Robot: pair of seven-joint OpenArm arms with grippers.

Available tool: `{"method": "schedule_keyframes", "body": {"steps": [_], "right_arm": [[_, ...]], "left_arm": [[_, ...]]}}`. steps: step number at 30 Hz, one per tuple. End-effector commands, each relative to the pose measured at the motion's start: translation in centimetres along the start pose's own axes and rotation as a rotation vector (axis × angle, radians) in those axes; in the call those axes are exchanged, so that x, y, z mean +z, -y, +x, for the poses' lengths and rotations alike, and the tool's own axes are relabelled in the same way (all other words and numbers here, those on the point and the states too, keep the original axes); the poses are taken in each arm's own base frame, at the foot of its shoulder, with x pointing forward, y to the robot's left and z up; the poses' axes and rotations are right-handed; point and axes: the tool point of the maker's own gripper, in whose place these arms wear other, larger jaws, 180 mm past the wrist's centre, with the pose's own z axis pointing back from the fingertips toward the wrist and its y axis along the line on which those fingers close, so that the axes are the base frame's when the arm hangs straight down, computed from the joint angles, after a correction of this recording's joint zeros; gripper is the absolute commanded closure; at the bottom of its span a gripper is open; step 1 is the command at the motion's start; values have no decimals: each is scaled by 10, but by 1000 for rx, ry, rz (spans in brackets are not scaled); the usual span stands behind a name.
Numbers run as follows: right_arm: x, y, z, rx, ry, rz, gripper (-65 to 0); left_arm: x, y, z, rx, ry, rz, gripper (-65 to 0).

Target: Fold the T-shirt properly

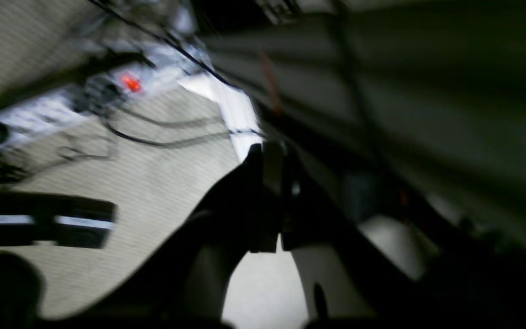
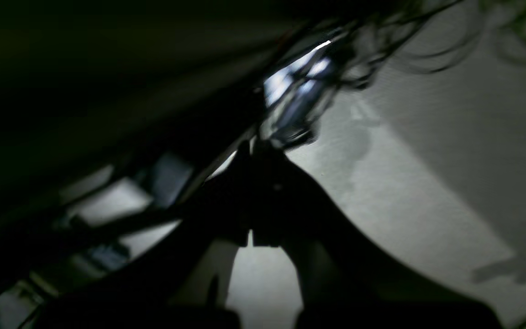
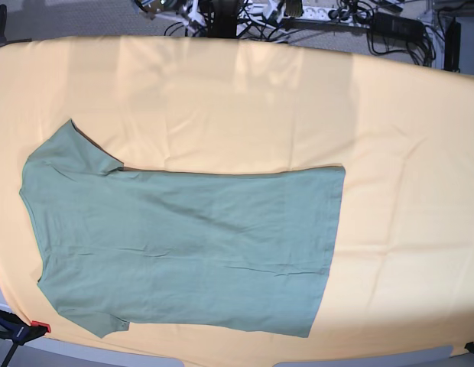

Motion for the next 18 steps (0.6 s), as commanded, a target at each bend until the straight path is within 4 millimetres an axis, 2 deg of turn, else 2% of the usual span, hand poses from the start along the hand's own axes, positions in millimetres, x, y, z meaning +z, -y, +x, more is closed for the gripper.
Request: {"method": "schedule_keyframes", "body": {"steps": [1, 6, 10, 14, 18], "right_arm": [[0, -10, -10, 0, -6, 21, 0], [8, -37, -42, 14, -33, 29, 0], [26, -49, -66, 14, -60, -36, 0], [58, -50, -75, 26, -54, -132, 0], [100, -45, -76, 45, 0, -241, 0]], "left_arm": [[3, 11, -6, -3, 4, -30, 0], [25, 19, -31, -48, -58, -41, 0], [52, 15, -50, -85, -86, 10, 0], [84, 11, -60, -128, -66, 52, 0], [116, 12, -63, -174, -59, 82, 0]]}}
